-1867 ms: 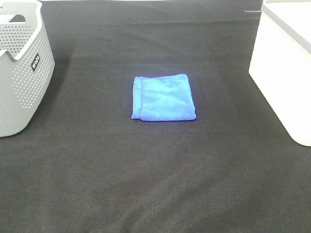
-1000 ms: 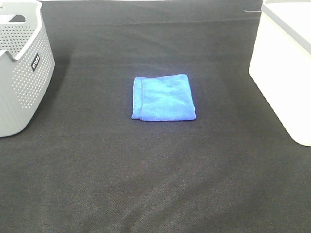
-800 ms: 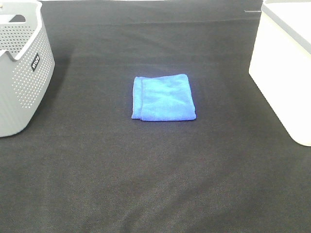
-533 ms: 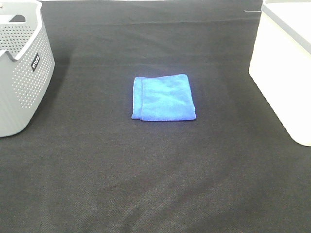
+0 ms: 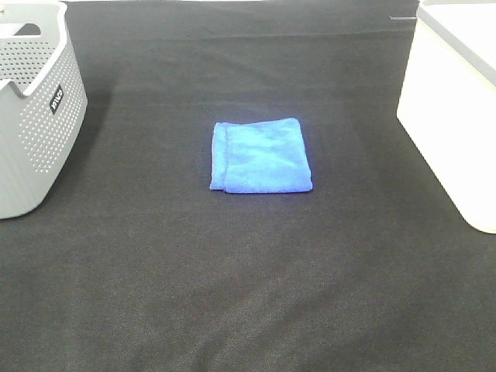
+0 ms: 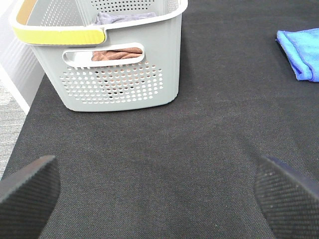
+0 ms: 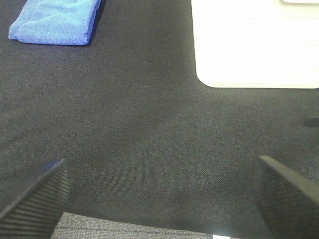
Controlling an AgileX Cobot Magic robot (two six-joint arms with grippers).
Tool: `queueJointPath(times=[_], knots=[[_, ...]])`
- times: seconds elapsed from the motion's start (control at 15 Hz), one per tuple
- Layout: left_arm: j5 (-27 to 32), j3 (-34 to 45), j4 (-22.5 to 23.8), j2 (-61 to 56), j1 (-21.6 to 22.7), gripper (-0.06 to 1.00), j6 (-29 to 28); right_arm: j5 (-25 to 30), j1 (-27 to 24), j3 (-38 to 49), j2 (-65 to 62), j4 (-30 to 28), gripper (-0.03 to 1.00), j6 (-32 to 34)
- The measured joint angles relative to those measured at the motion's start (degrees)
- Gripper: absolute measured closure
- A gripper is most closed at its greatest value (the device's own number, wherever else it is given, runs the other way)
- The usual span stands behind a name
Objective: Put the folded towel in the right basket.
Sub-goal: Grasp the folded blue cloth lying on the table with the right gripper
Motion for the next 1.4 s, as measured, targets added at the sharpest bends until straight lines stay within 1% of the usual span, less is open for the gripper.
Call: queueJointPath(times=[1.4], knots=[[0.0, 0.0, -0.23, 0.0, 0.0, -0.04, 0.0, 0.0, 0.0, 0.0, 0.0, 0.0, 0.01, -0.06]])
